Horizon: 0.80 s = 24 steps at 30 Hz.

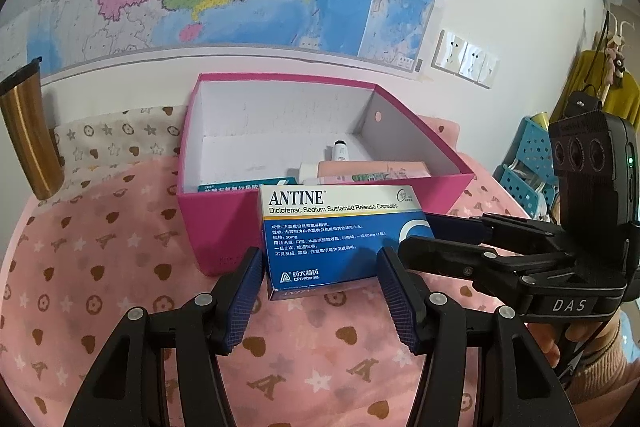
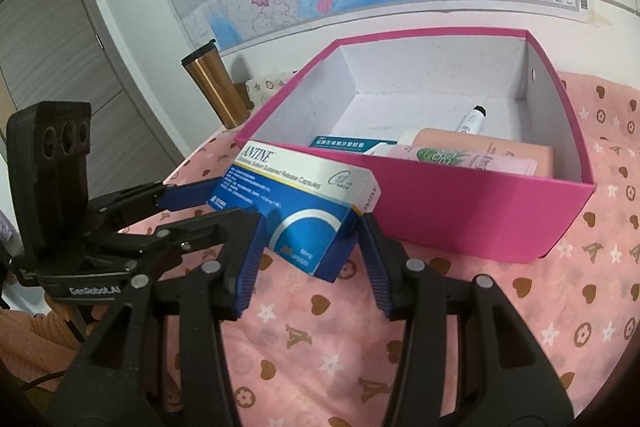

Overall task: Organize rigid objects
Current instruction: 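Lift the ANTINE box and carry it over the magenta box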

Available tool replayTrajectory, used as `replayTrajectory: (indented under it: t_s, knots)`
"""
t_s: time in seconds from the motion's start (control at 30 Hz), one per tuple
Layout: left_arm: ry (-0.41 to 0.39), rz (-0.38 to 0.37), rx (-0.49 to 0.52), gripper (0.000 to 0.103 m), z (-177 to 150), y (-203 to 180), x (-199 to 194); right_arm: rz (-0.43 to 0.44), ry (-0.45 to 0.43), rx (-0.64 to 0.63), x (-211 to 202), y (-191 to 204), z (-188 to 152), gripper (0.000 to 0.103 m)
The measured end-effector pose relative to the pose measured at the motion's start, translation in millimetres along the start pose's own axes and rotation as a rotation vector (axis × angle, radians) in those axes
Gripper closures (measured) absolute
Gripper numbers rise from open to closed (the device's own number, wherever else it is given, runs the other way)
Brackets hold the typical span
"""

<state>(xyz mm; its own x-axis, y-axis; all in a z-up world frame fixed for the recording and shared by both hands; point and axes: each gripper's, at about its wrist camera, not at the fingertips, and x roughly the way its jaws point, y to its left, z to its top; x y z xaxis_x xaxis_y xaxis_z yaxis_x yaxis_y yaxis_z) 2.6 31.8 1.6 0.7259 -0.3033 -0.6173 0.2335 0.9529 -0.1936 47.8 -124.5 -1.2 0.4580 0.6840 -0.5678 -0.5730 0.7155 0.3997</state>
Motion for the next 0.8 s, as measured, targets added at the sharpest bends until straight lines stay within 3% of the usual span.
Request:
replayTrajectory:
  t_s: [0.8]
  knots:
    - [-0.04, -0.011, 0.013, 0.044, 12, -4, -7, -0.009, -0.027, -0.026, -8, 1, 12, 0.052]
